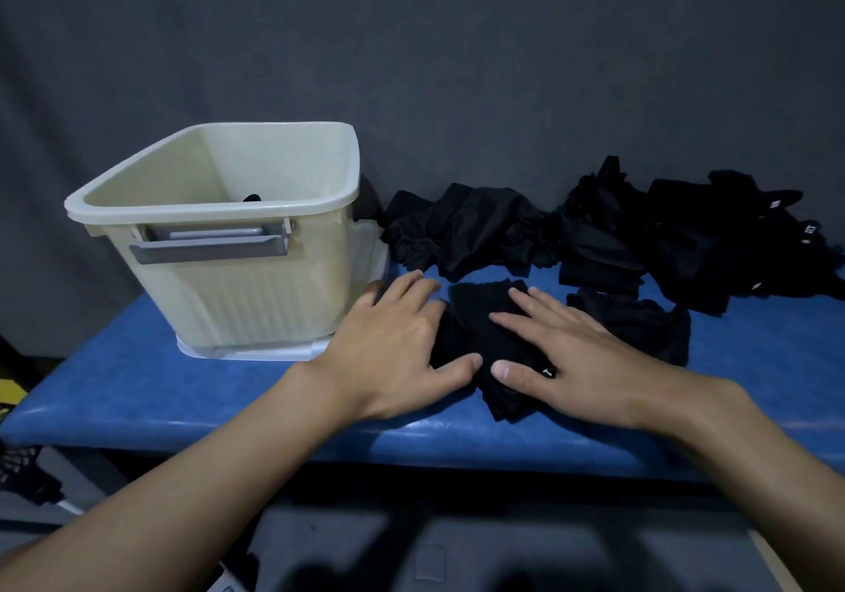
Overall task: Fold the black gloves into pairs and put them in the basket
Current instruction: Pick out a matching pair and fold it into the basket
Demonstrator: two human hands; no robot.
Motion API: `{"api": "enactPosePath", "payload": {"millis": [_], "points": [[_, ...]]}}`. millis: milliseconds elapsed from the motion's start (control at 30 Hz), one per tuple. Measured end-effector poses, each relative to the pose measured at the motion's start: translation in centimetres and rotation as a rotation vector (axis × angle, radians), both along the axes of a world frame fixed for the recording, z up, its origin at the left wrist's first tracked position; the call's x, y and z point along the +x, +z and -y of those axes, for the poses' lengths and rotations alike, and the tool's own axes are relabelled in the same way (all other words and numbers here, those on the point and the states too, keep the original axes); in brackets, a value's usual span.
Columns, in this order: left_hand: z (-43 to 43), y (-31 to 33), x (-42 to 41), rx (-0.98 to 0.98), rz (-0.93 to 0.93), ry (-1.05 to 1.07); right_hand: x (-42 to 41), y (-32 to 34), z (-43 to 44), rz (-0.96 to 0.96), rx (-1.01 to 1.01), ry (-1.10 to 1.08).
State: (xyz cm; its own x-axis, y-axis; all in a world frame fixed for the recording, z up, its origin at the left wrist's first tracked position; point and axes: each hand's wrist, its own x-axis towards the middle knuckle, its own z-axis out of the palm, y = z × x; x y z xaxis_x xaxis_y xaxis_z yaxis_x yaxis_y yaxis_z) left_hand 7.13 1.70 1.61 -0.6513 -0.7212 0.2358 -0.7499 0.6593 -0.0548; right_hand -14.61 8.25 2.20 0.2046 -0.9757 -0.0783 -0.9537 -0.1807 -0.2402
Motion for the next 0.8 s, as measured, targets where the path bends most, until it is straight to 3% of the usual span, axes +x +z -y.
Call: {"api": "enactPosePath", "payload": {"millis": [133, 233, 400, 700, 800], "points": [[-0.4, 0.5, -0.4, -0.034, -0.167, -0.167, 0.2, 0.1, 0.3, -0.011, 0.035, -0.001], [-0.4, 0.0, -0.6, 0.035, -0.076, -0.222, 0.3, 0.0, 0.4, 0.001, 0.046, 0.001], [0.1, -0.9, -0.4, 0.079, 0.041, -0.136, -0.4, 0.1, 0.3, 0.135, 0.027, -0.040], [-0.4, -1.0, -0.3, 0.102, 0.092, -0.066, -0.6, 0.1, -0.1, -0.098, 0.127, -0.050], [-0.7, -0.4, -0.8, 0.035, -0.004, -0.105, -0.6, 0.0, 0.0, -0.107, 0.123, -0.055]]}}
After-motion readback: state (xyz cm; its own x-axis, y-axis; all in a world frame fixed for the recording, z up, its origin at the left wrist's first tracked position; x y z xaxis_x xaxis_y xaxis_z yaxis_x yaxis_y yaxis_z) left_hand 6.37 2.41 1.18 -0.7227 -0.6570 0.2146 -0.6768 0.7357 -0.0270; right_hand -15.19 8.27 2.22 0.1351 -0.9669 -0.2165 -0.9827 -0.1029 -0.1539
